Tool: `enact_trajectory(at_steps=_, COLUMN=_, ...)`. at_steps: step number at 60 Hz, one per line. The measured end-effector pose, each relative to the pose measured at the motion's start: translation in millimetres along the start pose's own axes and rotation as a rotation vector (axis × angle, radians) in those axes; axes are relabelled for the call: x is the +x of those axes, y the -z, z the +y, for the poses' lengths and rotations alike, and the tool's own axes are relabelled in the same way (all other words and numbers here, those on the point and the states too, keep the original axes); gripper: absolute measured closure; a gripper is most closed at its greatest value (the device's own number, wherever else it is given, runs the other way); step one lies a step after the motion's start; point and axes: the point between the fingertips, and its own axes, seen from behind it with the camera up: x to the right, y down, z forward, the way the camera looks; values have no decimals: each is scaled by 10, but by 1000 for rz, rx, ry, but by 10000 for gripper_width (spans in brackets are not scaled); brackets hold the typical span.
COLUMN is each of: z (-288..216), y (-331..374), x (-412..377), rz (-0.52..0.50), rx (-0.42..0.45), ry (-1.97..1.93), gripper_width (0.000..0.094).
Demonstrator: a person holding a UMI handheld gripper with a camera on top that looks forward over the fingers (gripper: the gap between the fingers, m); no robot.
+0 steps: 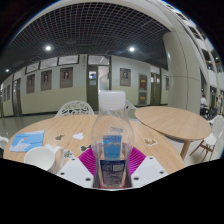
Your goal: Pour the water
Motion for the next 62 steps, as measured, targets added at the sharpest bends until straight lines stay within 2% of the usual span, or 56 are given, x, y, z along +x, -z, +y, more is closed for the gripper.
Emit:
enact_trajectory(at_steps=6, z=26, y=-83, x=-1, rz=-18, rx=-19, ry=-1, gripper_width=544)
enact_trajectory(at_steps=11, z=52, y=-54, x=-5, rz=-19, rx=-41, ry=21, gripper_width=430)
enact_trajectory(at_steps=12, z=85, y=-52, x=6, rz=-19, rx=-56, ry=29, gripper_width=352)
enact_trajectory(at_steps=17, z=283, y=118, x=-31, rz=-48, rx=-130, ry=57, gripper_width=75)
enact_trajectory(at_steps=19, z=332, y=206, x=-57, rz=-47, rx=-142, ry=64, gripper_width=102)
enact_trajectory(at_steps=22, z=379, y=377, x=-63, rz=-30, rx=-154, ry=85, gripper_width=84)
enact_trajectory(at_steps=27, z=335, y=719, x=-122, rz=-33, rx=-112, ry=99, gripper_width=81)
enact_trajectory(at_steps=33, z=241, y=1171, x=-275, rz=-98, rx=-88, ry=56, gripper_width=85)
enact_trajectory(at_steps=46, z=393, y=2138, x=-891, rz=-245, rx=-54, ry=-54, gripper_width=81)
enact_trajectory(at_steps=52, z=447, y=2295, x=-1066, rz=-279, rx=-49, ry=-74, gripper_width=86)
enact_trajectory(at_steps=62, z=390, y=2368, x=-1169, rz=-276, rx=-21, ry=-94, gripper_width=87)
